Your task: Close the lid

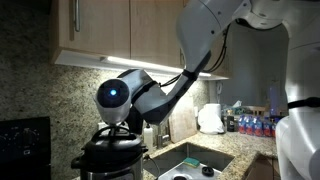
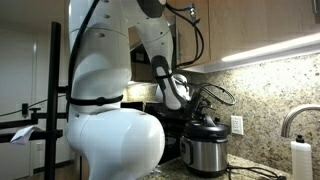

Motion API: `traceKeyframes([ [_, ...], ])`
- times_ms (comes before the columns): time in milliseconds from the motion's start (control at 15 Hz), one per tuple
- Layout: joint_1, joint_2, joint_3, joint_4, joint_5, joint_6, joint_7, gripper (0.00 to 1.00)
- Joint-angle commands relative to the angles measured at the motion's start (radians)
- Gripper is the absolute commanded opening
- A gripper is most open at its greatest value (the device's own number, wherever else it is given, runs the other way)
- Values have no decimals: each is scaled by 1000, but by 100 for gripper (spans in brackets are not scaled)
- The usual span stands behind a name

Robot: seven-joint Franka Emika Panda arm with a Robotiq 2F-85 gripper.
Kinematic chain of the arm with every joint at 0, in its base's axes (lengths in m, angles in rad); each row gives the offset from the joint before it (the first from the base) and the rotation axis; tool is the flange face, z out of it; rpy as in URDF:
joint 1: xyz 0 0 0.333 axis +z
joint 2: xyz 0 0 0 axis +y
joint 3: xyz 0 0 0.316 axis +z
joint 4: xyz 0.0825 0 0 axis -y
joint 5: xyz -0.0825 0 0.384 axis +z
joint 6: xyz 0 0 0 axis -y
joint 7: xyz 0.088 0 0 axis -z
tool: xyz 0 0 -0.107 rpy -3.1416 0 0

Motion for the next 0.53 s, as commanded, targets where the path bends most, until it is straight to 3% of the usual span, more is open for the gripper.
traceKeyframes([
  [0, -6, -15, 11, 11, 16, -29, -55, 84],
  [133, -2, -20, 16, 7, 17, -27, -57, 97],
  [467, 19, -42, 41, -28, 37, -4, -66, 100],
])
